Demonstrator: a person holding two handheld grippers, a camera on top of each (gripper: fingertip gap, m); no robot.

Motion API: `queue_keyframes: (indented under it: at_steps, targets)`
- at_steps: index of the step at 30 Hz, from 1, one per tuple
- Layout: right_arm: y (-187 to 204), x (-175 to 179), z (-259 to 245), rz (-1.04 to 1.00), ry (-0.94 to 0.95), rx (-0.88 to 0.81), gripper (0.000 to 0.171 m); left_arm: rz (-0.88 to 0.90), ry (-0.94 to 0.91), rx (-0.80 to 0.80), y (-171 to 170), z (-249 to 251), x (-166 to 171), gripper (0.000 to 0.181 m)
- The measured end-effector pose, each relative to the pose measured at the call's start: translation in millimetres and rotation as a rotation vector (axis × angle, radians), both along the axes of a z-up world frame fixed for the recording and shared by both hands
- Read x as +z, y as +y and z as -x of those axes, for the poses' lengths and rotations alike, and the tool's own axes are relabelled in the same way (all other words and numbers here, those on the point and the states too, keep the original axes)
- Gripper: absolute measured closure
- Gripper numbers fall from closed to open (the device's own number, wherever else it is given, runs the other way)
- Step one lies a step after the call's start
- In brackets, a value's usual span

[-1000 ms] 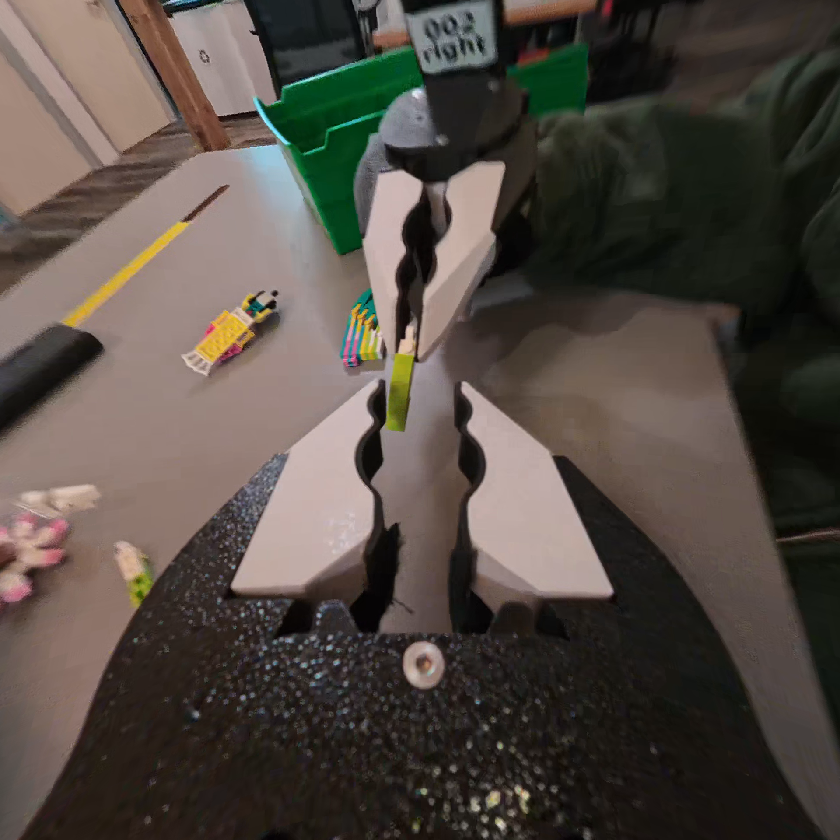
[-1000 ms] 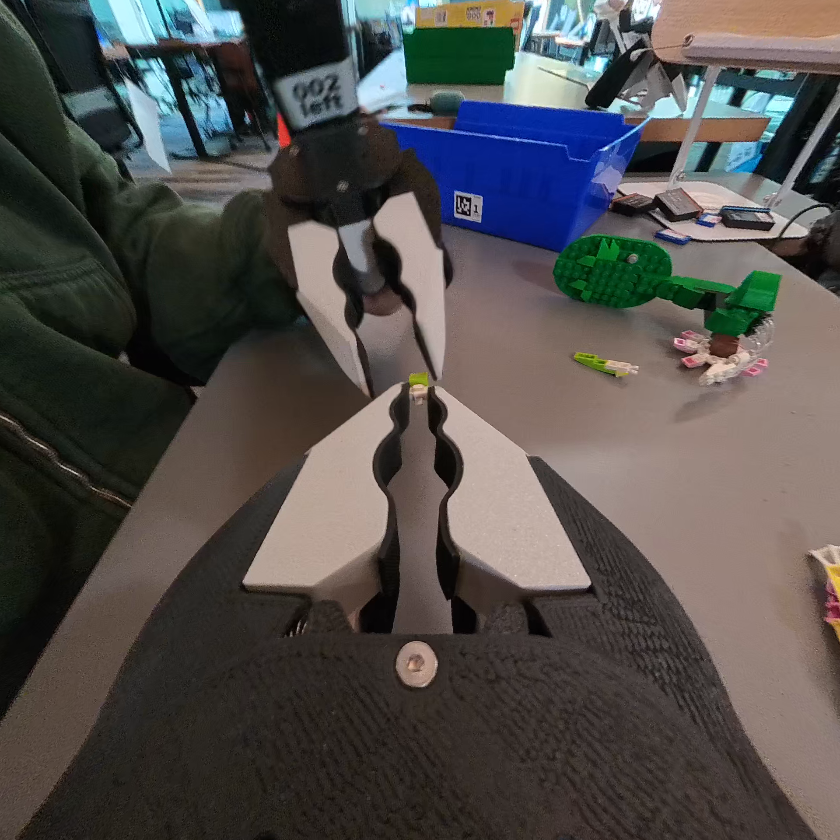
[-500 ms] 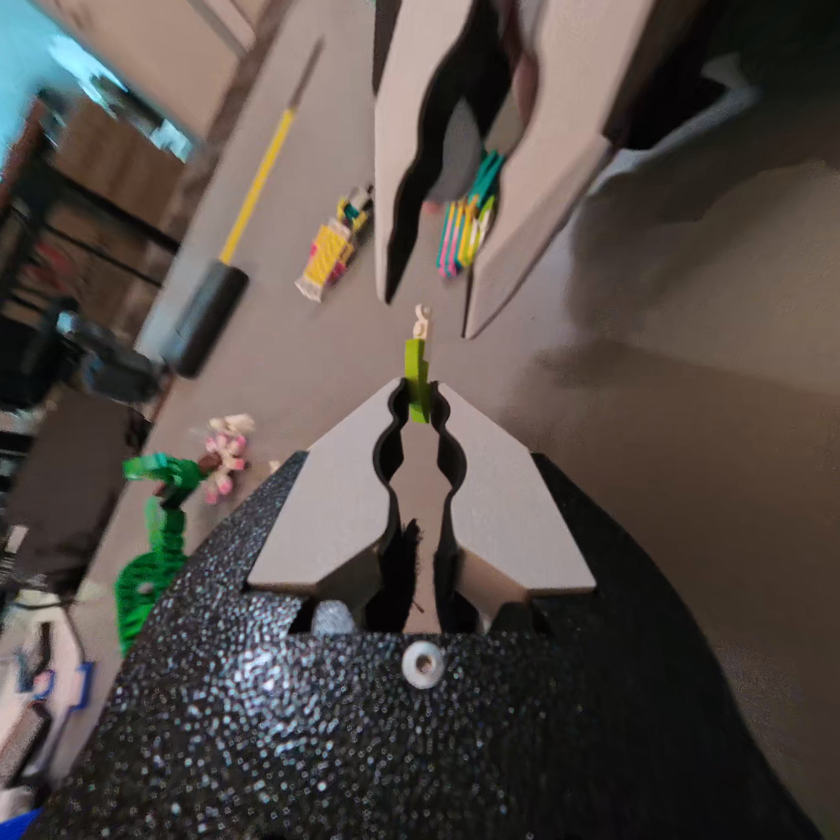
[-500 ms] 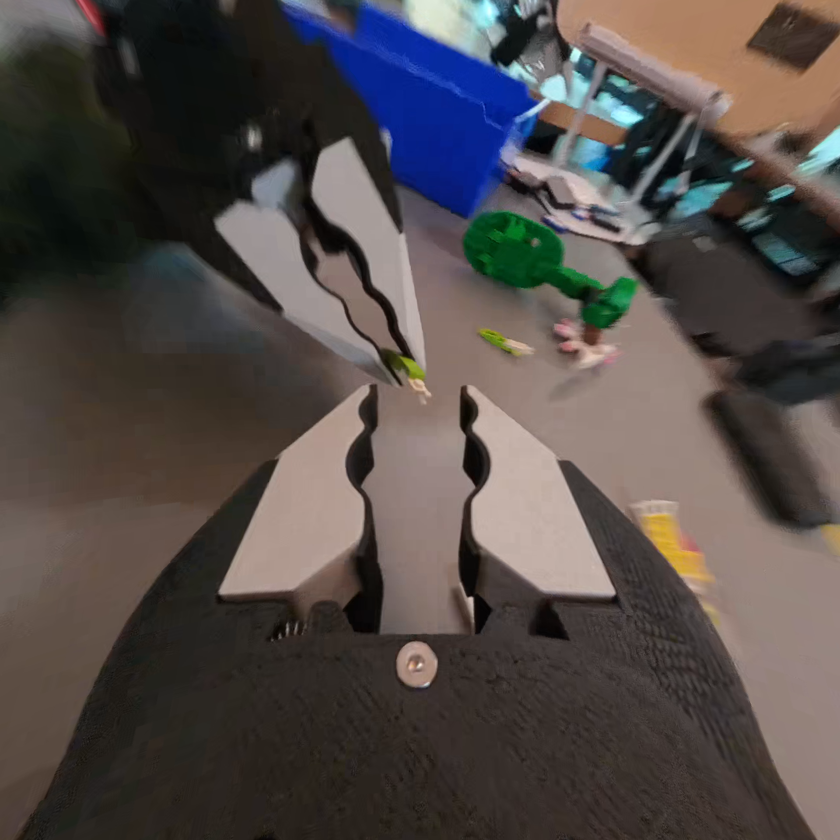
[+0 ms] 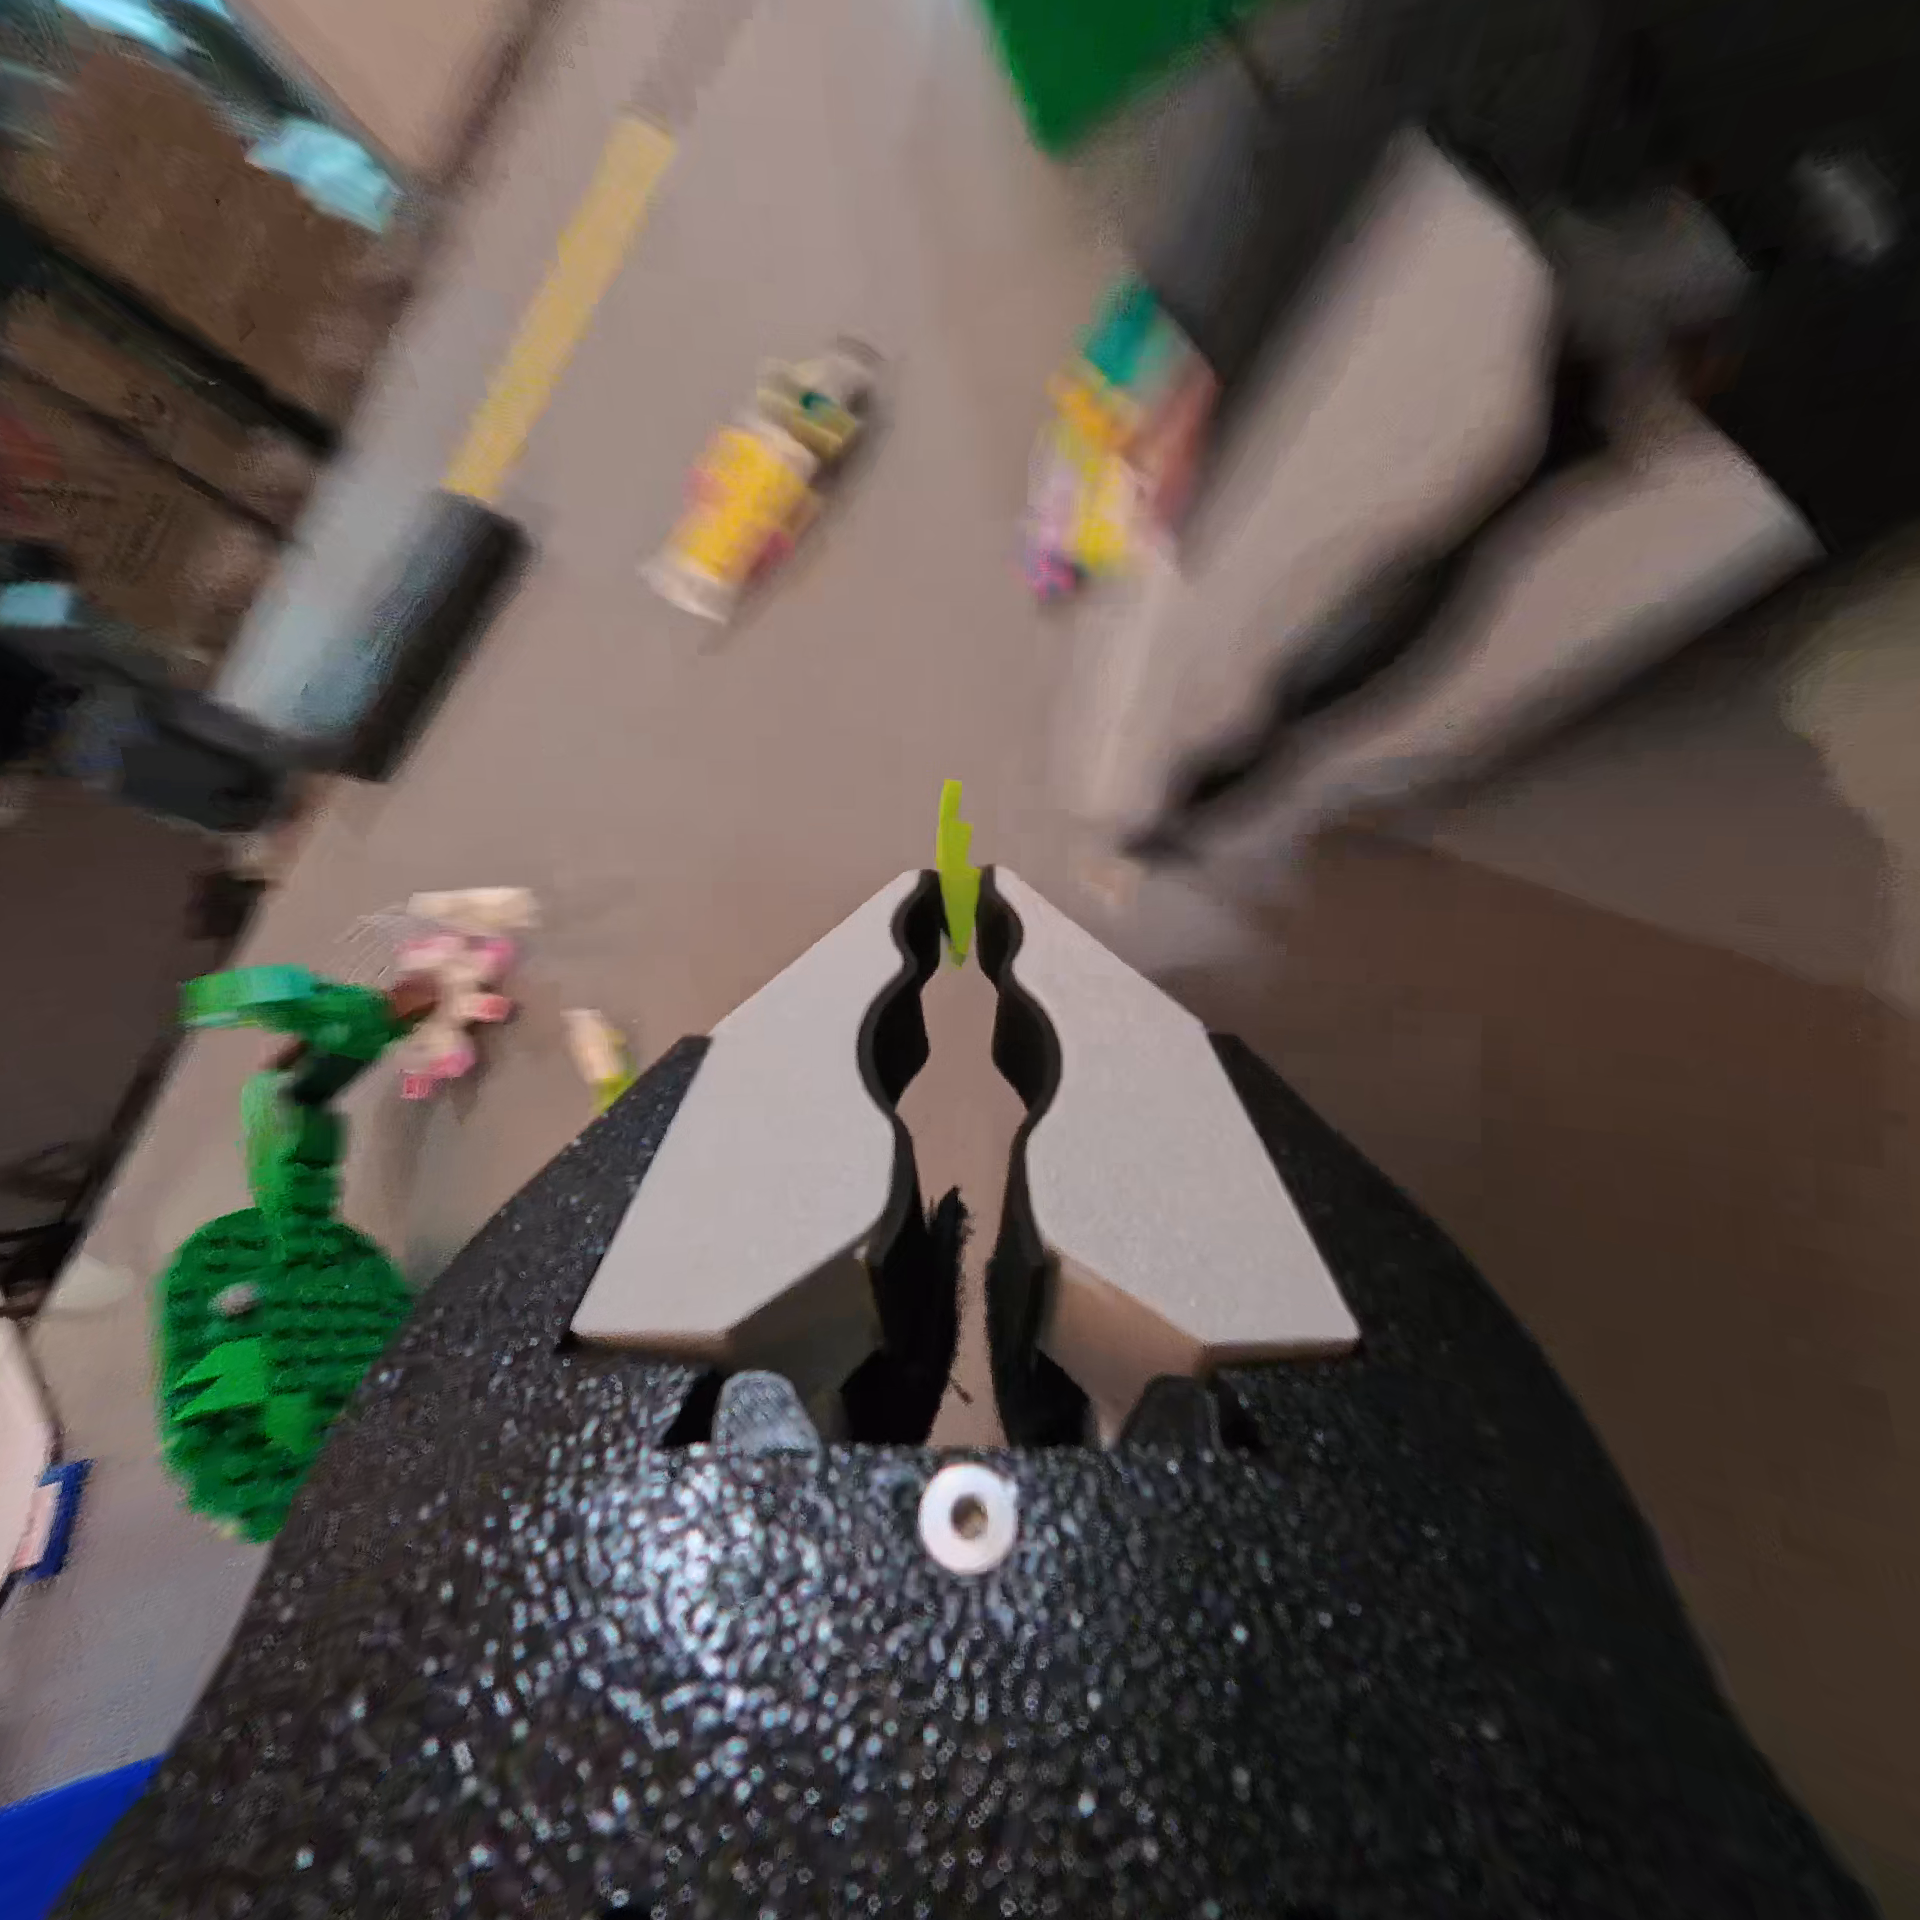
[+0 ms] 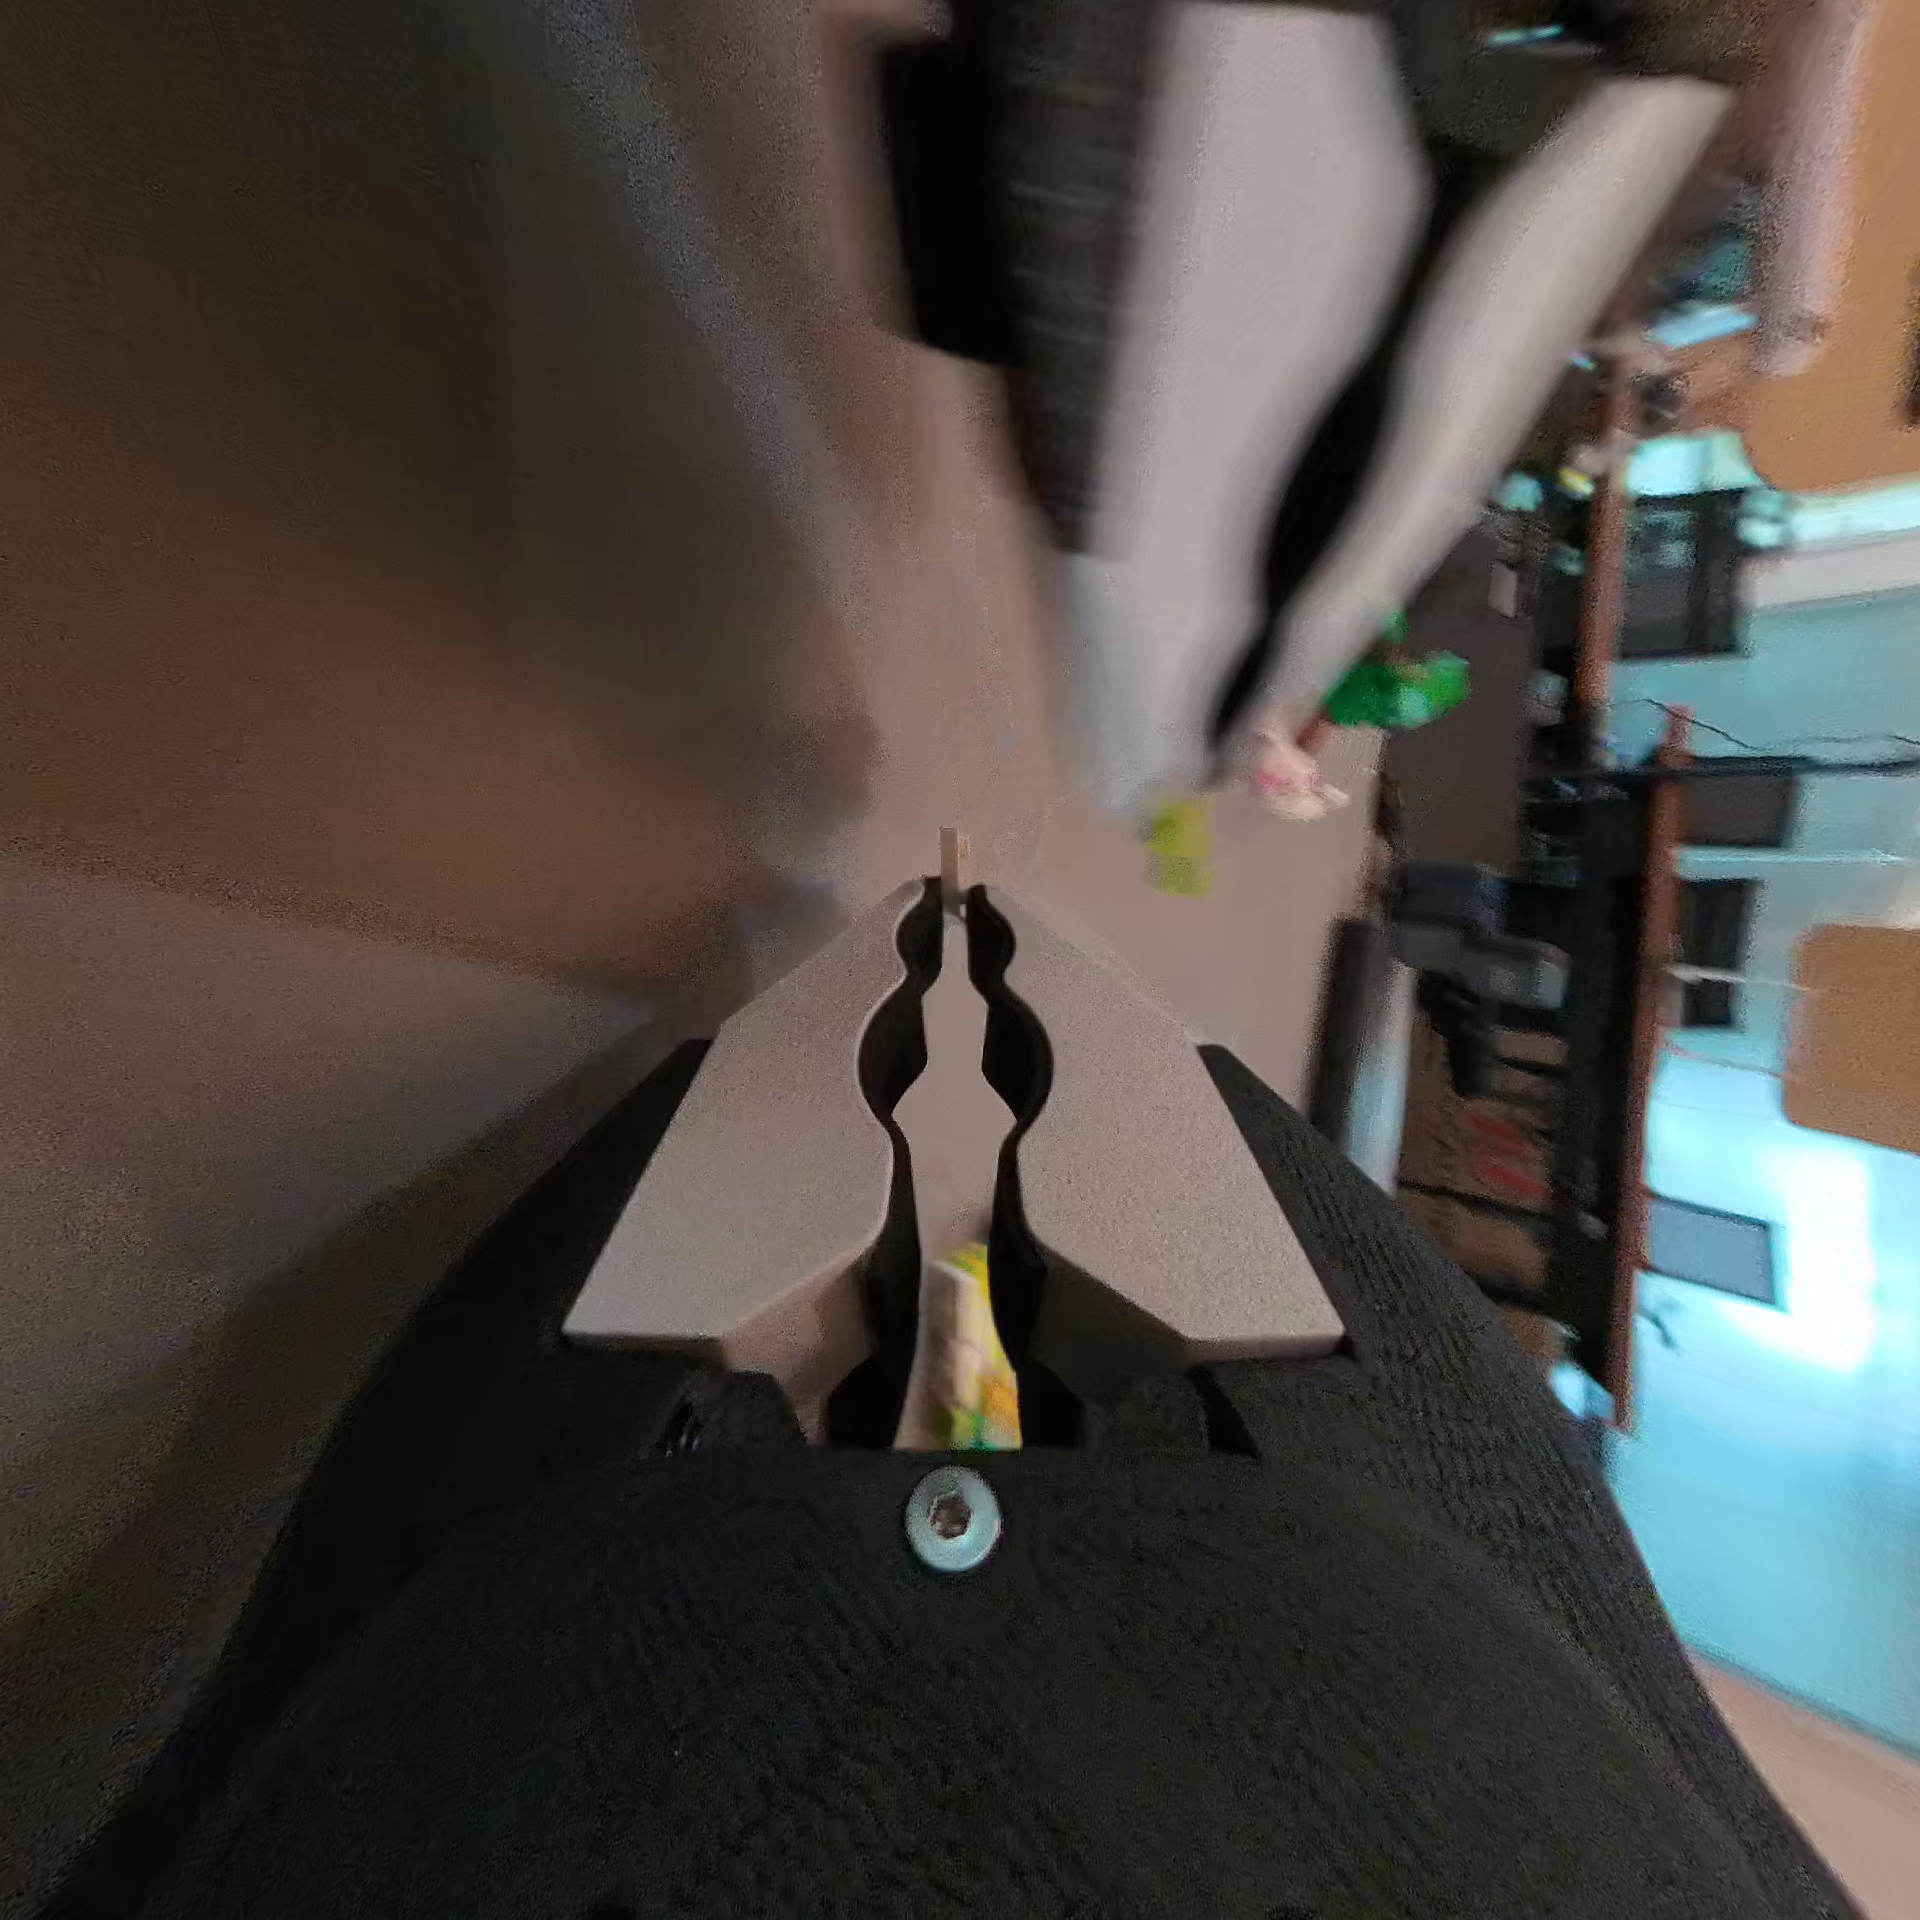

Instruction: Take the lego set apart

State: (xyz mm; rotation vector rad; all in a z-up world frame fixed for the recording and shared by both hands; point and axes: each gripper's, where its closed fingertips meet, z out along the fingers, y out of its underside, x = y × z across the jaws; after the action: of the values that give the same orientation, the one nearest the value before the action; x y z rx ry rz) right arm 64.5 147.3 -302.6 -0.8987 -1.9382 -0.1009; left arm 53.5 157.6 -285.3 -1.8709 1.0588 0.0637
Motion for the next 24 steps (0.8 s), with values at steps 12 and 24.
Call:
queue_keyframes:
  at_steps: [12, 24]
  targets:
    - [-10, 18, 27, 0.108, 0.216, 0.055, 0.169, -0.272, -0.287, 0.8, -17, 295, 147, 0.174]
    - [-10, 91, 81, 0.177, 0.591, 0.103, 0.169, 0.027, -0.815, 0.687, -36, 320, 116, 0.084]
